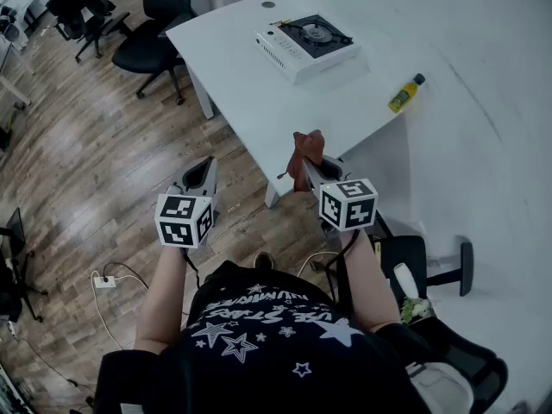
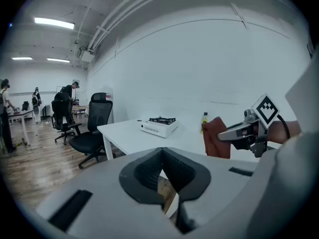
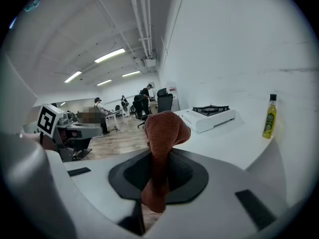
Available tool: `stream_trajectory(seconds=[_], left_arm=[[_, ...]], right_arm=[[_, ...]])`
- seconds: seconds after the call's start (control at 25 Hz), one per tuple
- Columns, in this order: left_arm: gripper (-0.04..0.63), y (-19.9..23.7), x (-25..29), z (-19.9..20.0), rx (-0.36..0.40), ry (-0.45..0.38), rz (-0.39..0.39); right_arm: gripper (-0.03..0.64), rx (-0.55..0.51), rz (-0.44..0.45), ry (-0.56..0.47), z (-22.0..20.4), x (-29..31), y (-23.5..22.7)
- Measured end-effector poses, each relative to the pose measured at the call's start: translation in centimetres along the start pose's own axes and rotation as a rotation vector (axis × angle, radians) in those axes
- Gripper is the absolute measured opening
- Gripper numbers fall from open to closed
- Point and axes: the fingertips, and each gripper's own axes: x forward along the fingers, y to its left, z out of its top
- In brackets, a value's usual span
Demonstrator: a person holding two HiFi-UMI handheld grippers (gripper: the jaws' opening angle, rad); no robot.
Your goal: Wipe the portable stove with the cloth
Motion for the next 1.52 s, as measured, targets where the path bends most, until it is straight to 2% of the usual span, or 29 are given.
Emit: stream_trajectory(seconds=[0.56,0.88,1.16,1.52], left_arm=[[0.006,0.8,-0.1,0.0,-0.007,0.001,0.026],[0.006,3.2,0.7,0.2,-0.025,0.002,0.044],[0.006,8.0,5.4,2.4,-0.034,-0.027,0.007],[0.006,17.4,15.9,6.6,0.010,-0.002,-0.138]], right_arm=[[0.058,0.000,0.030,-0.002,0.3,1.2,0.4],[0.058,0.023,0.007,-0.001,0.8,3.0,-0.6],[0.058,0.037,-0.067,-0.004,3.2,6.9,-2.8],[0.058,0.124,-0.280,-0.011,8.1,15.1,-6.9]])
